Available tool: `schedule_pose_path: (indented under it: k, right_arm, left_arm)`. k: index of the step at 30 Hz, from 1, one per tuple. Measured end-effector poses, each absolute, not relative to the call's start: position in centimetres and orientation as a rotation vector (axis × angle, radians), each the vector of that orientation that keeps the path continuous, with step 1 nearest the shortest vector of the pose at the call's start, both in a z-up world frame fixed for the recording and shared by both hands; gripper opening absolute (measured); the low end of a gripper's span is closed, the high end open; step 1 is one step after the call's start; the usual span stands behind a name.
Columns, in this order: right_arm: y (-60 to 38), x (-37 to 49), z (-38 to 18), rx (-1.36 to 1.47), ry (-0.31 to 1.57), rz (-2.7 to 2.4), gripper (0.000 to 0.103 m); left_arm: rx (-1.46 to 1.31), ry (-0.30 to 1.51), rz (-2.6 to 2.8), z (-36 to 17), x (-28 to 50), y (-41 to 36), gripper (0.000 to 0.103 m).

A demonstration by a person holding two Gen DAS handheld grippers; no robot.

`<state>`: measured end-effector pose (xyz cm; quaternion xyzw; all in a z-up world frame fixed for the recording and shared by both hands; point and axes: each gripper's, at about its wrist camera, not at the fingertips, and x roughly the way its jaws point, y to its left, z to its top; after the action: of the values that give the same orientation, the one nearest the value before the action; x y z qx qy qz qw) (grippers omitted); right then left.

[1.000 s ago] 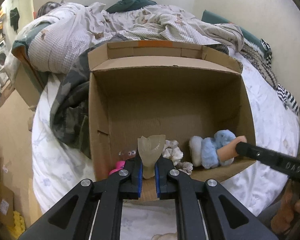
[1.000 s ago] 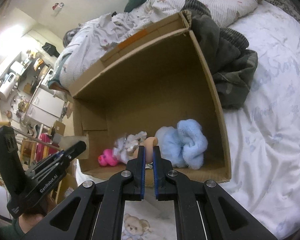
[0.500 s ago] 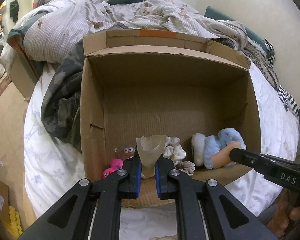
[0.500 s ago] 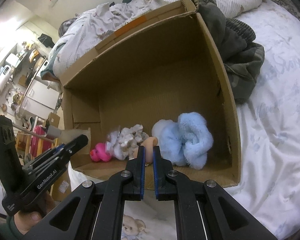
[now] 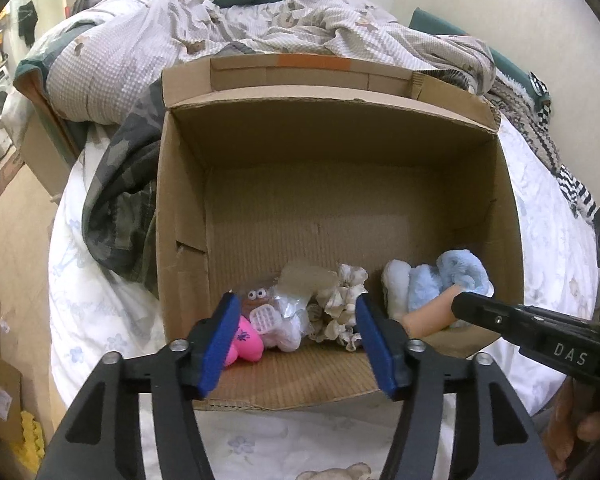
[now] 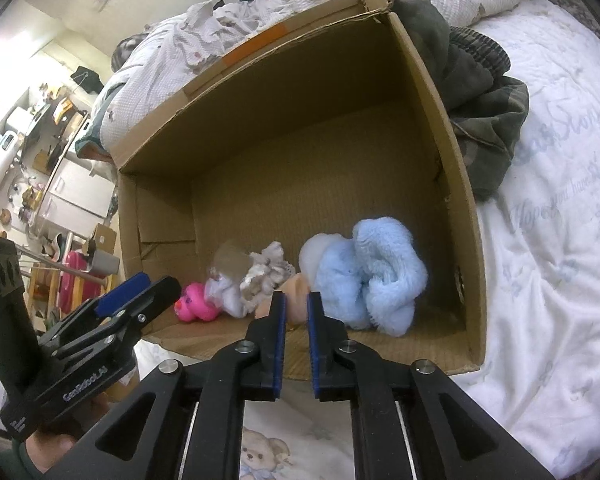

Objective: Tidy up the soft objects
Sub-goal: 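Open both grippers to release the items inside the box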

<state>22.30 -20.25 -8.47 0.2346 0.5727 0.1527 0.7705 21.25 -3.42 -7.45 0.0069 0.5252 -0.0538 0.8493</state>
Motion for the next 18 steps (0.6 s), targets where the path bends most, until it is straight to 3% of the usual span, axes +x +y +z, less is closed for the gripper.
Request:
schedule_pose_path:
  k: [1,2,5,14,18]
  right_arm:
    - [-20.3,22.4,-8.4,0.512,1.24,0.326,0.016]
    - [-20.4,22.4,-8.3,0.513,1.238,0.323,0.026]
    - [-20.7,22.3,-8.0,0.512,1.214,0.3,0.077]
    - [-19.9,21.9,-5.8,0.406,1.113,0.282,0.078]
    - [-20.5,21.6,-4.8,0.423,1.064,0.268,0.086]
  left_arm:
    - [0.018,1.106,-0.107,-7.4,21.3,-3.4,0.061]
    - [0.018,1.104,-0.102,-7.4,21.3,-3.4,0.061]
    - [0.014,1.102,-0.091,-7.2,21.3,-3.2,0.061]
    - [0.032,1.037,-0.038,-5.8,20.8,-2.9,0.061]
    - [0.032,1.002,-0.005,-4.9,20.3,-2.6,0.061]
